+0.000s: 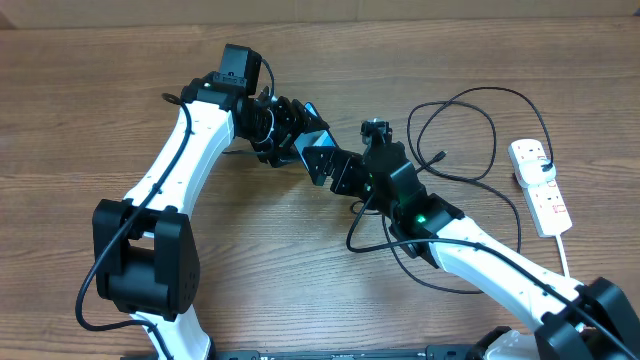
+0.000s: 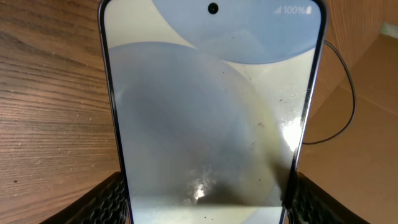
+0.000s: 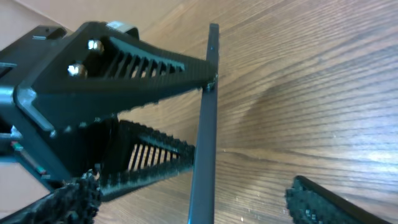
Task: Plug charger to phone and switch on socket
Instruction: 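Grasp the phone's edge with the right gripper beside the left gripper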
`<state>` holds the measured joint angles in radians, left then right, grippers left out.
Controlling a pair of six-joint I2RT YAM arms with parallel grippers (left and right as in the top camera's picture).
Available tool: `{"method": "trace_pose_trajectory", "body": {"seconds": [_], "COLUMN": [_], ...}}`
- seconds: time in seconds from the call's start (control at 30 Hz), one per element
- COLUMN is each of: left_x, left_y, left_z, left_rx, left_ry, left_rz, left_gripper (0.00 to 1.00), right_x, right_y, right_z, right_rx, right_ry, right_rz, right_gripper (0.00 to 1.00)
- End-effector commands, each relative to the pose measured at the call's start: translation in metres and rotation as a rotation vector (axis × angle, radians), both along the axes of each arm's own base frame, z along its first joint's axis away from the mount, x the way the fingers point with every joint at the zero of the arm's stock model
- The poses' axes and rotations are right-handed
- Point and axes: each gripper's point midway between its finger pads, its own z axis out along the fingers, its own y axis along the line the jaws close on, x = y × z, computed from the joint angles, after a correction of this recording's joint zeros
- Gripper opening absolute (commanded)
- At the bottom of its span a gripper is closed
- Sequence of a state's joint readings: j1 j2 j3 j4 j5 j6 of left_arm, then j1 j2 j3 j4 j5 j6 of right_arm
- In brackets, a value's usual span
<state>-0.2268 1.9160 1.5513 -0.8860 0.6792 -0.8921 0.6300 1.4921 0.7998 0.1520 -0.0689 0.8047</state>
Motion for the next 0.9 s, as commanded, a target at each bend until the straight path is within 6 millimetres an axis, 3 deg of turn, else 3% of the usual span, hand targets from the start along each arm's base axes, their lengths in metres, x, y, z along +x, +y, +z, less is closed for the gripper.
{"method": "trace_pose_trajectory", "body": {"seconds": [0.0, 0.33, 0.7, 0.87], "left_x": [0.007, 0.006, 0.006, 0.006], "left_y": [-0.003, -0.003, -0.003, -0.004], "left_z": [0.012, 0.012, 0.012, 0.012], "left_rx": [-0.029, -0.033, -0.036, -0.038], "left_ry": [-0.014, 0.014, 0.038, 0.051], "left_rz": [0.014, 0.043, 0.069, 0.081], "left_gripper": [0.51, 0.51, 0.51, 0.51], "right_x": [0.009, 0.02, 0.021, 0.015], "right_y": [0.003, 0.005, 0.007, 0.015], "right_z": [0.007, 0.003, 0.005, 0.005], "right_rx": [0.015, 0.058, 0.066, 0.063], "right_ry": [-0.026, -0.027, -0.036, -0.038], "right_rz": [-0.026, -0.077, -0.075, -0.057], "right_gripper": [0.86, 0.65, 0.49, 0.47]}}
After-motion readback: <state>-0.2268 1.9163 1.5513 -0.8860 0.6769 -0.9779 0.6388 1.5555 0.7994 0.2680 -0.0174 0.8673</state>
